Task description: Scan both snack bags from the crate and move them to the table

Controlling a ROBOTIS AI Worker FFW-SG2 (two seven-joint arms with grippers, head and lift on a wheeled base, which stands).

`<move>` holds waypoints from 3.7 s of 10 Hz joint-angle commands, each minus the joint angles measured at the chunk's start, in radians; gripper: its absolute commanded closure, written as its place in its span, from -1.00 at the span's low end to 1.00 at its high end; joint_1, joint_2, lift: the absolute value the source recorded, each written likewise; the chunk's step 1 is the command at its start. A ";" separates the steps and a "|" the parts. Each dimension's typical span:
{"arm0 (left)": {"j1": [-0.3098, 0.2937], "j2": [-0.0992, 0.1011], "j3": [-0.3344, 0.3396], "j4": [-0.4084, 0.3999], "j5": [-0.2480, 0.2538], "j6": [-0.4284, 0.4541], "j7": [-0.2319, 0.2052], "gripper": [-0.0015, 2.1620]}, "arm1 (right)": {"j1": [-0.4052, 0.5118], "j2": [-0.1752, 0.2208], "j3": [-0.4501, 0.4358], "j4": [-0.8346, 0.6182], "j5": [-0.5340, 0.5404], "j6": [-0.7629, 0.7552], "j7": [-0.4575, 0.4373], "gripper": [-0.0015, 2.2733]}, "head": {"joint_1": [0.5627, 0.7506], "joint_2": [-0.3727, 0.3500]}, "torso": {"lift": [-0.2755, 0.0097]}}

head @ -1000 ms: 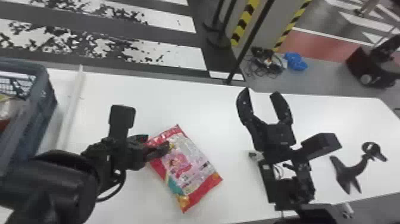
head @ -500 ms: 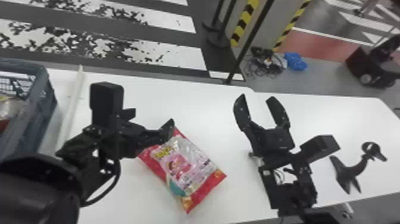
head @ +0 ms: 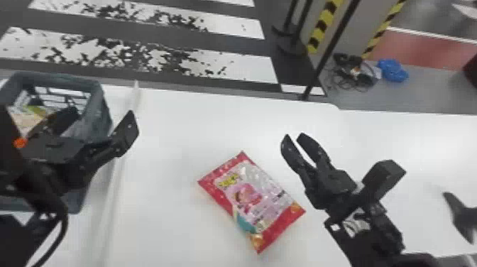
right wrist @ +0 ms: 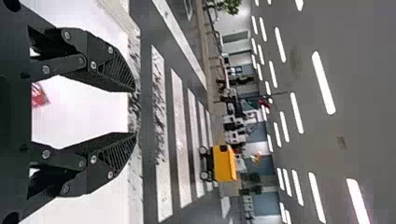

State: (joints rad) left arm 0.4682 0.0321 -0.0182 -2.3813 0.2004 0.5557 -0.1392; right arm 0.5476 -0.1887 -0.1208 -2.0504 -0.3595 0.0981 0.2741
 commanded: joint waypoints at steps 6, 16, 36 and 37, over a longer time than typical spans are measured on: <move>0.242 0.003 0.234 -0.035 0.113 -0.339 -0.076 -0.94 | 0.041 0.006 0.193 0.032 0.008 0.165 0.054 0.98 | 0.41 0.39 | 0.32; 0.228 0.029 0.184 0.024 0.146 -0.348 -0.118 -0.93 | -0.195 0.115 0.379 0.358 0.205 0.150 -0.065 0.98 | 0.41 0.80 | 0.32; 0.173 0.042 -0.005 0.068 0.063 -0.354 -0.091 -0.93 | -0.003 0.101 0.078 0.110 0.102 -0.028 -0.139 0.98 | 0.41 -0.05 | 0.32; 0.175 0.042 -0.017 0.074 0.062 -0.351 -0.091 -0.93 | 0.008 0.089 0.024 0.115 0.070 -0.037 -0.131 0.98 | 0.41 -0.19 | 0.32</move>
State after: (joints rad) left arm 0.6421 0.0730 -0.0284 -2.3109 0.2634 0.2029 -0.2289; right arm 0.5494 -0.0944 -0.0671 -1.9385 -0.2734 0.0658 0.1431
